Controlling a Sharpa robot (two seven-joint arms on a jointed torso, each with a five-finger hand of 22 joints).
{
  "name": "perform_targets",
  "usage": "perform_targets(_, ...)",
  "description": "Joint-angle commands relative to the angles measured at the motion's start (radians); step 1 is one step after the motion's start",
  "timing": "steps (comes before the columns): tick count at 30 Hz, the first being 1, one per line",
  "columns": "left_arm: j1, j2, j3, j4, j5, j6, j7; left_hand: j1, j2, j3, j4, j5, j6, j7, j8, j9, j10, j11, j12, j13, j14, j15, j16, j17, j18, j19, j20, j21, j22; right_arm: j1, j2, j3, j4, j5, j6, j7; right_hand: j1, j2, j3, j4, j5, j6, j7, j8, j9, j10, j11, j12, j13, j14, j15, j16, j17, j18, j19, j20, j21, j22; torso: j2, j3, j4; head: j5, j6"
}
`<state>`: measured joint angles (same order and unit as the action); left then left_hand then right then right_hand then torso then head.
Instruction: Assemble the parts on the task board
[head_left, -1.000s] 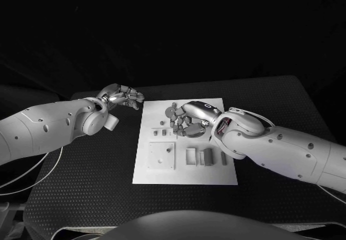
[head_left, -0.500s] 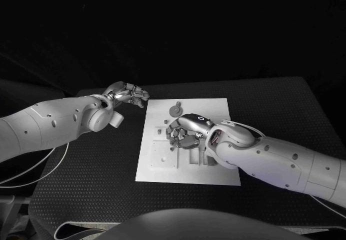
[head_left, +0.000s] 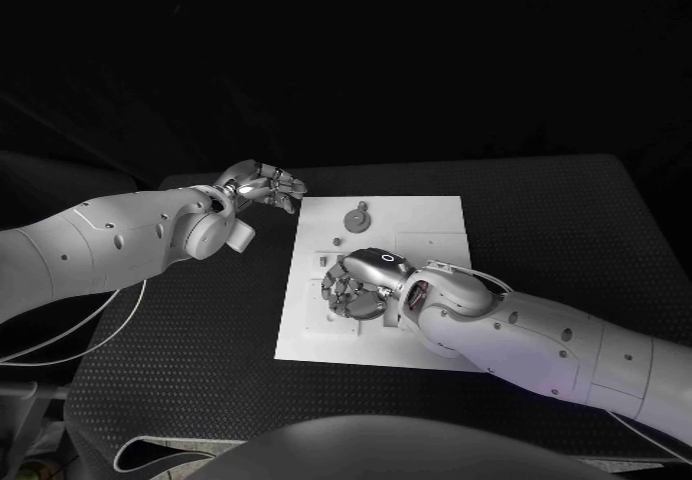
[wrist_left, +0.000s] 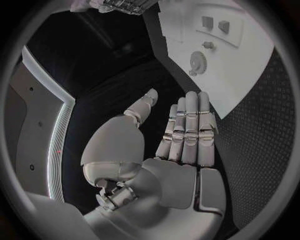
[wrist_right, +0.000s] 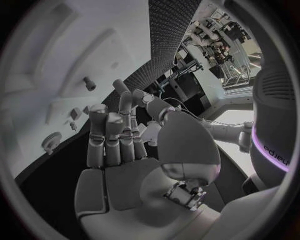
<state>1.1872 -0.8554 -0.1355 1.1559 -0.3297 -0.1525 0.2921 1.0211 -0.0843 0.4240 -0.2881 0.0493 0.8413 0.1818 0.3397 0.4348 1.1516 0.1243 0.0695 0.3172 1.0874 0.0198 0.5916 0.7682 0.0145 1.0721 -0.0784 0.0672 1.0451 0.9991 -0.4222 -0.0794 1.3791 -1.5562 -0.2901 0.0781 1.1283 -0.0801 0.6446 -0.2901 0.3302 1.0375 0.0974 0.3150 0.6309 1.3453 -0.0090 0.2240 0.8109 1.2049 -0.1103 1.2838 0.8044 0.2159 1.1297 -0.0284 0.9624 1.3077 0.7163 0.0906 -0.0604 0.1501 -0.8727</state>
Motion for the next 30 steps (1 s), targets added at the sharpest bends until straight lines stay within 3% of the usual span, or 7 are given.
perform_targets(1,0.001,0.002,0.001,0.000,0.005,0.014,0.006,-0.012,0.001,-0.007,0.001,0.002,-0.008,0.000,0.007,-0.002,-0.006,-0.003,0.002,-0.002,-0.005,0.000,-0.003,0.002,-0.004,-0.008,0.000,0.004,-0.002,-0.006,0.011,-0.001,-0.016,-0.043,-0.010,0.013,0.001,0.010,0.004,-0.001,0.005,0.007,-0.002,0.006,0.011,0.007,0.000,-0.003,0.002,-0.002,-0.006,-0.006,0.001,0.046,0.002,-0.007,0.002,0.016,0.000,-0.0004,0.0002,0.007,0.000)
perform_targets(6,0.001,0.006,0.001,-0.001,0.005,0.015,0.006,-0.012,0.001,-0.007,0.001,0.002,-0.008,0.000,0.007,-0.002,-0.006,-0.003,0.002,-0.002,-0.005,0.000,-0.004,0.002,-0.004,-0.008,0.000,0.004,-0.002,-0.012,0.027,-0.011,-0.039,-0.064,-0.019,0.012,0.001,0.010,0.005,-0.001,0.005,0.006,-0.002,0.006,0.012,0.007,0.000,-0.004,0.002,-0.002,-0.006,-0.006,0.001,0.046,0.002,-0.007,0.002,0.016,0.000,-0.0007,0.0000,0.014,0.000)
perform_targets(15,0.001,0.006,0.001,-0.001,0.005,0.016,0.005,-0.013,0.001,-0.007,0.001,0.002,-0.009,0.000,0.007,-0.002,-0.006,-0.003,0.002,-0.002,-0.005,0.000,-0.004,0.002,-0.004,-0.008,0.000,0.004,-0.002,-0.023,0.042,-0.016,-0.065,-0.075,-0.023,0.015,0.000,0.010,0.005,-0.001,0.005,0.006,-0.002,0.006,0.012,0.007,0.000,-0.004,0.002,-0.002,-0.006,-0.006,0.001,0.046,0.002,-0.007,0.002,0.016,0.000,-0.0011,0.0003,0.019,0.000)
perform_targets(30,0.001,0.007,0.001,-0.001,0.005,0.018,0.004,-0.014,0.002,-0.007,0.001,0.002,-0.009,0.000,0.008,-0.002,-0.006,-0.002,0.002,-0.003,-0.005,0.000,-0.004,0.003,-0.004,-0.008,0.000,0.004,-0.003,-0.033,0.053,-0.017,-0.067,-0.074,-0.016,0.021,0.000,0.010,0.005,-0.001,0.005,0.005,-0.001,0.006,0.014,0.007,0.001,-0.005,0.003,-0.003,-0.006,-0.007,0.001,0.046,0.001,-0.007,0.001,0.016,0.000,-0.0007,-0.0004,0.026,0.000)
